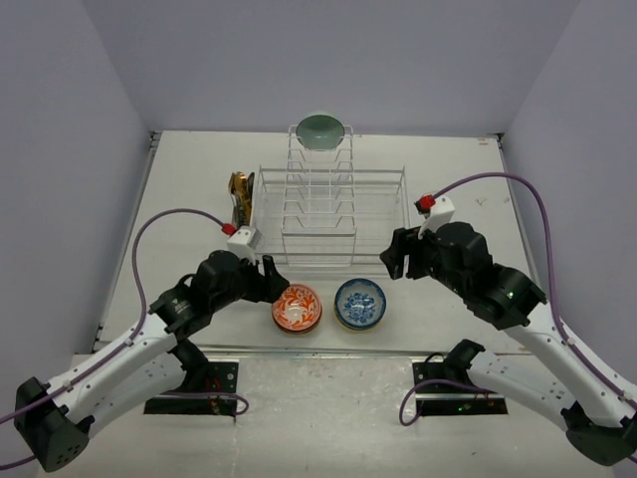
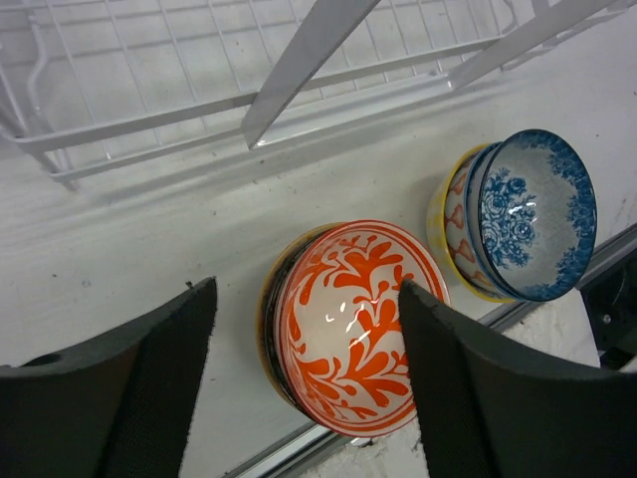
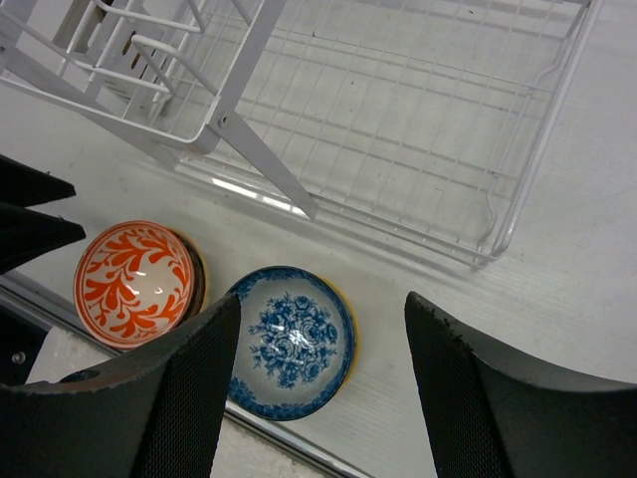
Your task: Unload the bowls from the dish rack
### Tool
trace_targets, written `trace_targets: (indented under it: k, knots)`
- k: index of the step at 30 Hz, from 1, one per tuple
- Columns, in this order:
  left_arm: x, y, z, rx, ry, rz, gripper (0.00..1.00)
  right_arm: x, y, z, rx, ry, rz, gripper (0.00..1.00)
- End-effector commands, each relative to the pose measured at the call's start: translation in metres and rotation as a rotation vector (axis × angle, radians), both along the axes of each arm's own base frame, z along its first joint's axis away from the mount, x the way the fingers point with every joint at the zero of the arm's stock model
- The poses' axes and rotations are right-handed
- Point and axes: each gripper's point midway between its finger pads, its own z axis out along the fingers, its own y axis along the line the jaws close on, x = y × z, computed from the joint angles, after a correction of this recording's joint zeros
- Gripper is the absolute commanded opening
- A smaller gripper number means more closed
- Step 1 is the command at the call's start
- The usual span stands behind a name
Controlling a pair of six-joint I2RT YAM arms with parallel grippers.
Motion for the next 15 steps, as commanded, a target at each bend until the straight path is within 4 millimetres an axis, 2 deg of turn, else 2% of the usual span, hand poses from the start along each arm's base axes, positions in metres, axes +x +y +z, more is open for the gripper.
trace_targets:
  k: [1,2,3,4,7,9,10,13,14,15]
  knots:
    - [0.007,0.009,0.035,0.012,-0.067,0.041,0.73,0.003,0.005,0.017,0.032,-0.037,0.012,0.68]
    - [0.007,0.01,0.041,0.012,-0.075,0.047,0.8,0.003,0.005,0.018,0.033,-0.038,0.012,0.68]
    - [0.007,0.01,0.049,0.003,-0.087,0.046,1.0,0.003,0.005,0.018,0.033,-0.042,0.014,0.68]
    - [0.009,0.009,0.064,-0.012,-0.108,0.047,1.0,0.004,0.005,0.019,0.031,-0.041,0.011,0.68]
    - [0.013,0.013,0.088,0.0,-0.155,0.059,1.0,0.005,0.006,0.021,0.032,-0.046,0.014,0.68]
    - [0.022,0.015,0.12,0.023,-0.219,0.06,1.0,0.006,0.007,0.022,0.033,-0.049,0.018,0.68]
    - [0.023,0.016,0.146,0.018,-0.254,0.059,1.0,0.006,0.007,0.023,0.033,-0.051,0.017,0.68]
    - [0.037,0.022,0.167,0.122,-0.285,0.075,1.0,0.006,0.005,0.023,0.027,-0.053,0.011,0.68]
    - [0.049,0.022,0.189,0.153,-0.324,0.096,1.0,0.006,0.005,0.023,0.029,-0.054,0.008,0.68]
    - [0.055,0.023,0.197,0.176,-0.335,0.11,1.0,0.007,0.005,0.024,0.027,-0.057,0.009,0.68]
